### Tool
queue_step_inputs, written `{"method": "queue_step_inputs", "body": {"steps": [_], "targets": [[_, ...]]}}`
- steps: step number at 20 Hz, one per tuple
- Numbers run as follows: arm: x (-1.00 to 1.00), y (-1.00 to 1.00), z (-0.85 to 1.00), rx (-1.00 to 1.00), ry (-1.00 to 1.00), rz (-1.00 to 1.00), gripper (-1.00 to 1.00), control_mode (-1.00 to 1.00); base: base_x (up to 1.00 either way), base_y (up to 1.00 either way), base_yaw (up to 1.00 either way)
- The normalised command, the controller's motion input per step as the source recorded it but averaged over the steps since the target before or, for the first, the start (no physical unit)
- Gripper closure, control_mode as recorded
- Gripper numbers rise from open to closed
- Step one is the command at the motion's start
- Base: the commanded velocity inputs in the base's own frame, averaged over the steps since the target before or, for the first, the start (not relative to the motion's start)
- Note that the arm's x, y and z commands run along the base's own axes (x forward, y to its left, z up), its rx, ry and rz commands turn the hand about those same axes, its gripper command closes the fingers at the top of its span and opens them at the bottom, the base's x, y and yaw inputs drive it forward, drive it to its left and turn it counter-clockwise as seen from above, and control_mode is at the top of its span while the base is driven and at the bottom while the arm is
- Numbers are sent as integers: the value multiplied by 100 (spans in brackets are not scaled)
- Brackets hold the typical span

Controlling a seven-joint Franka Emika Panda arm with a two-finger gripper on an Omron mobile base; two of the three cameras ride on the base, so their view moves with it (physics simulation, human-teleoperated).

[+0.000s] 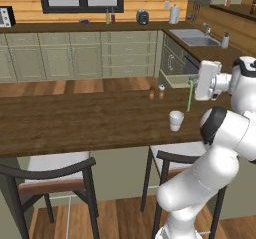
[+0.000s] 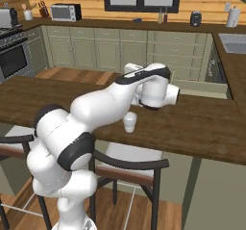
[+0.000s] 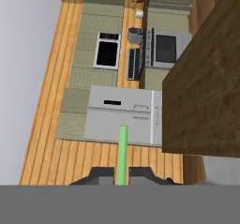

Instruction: Take a straw from the drawer in front and place it inside the glass cup on the dining counter.

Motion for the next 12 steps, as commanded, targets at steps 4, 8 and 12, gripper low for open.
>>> {"method": "queue_step_inputs", "body": {"steps": [4, 8, 12], "targets": [[42, -5, -23, 1, 0, 0, 100, -100, 0, 0, 0], [41, -17, -27, 0, 1, 0, 100, -100, 0, 0, 0], [23, -36, -33, -3, 2, 0, 100, -100, 0, 0, 0]]}}
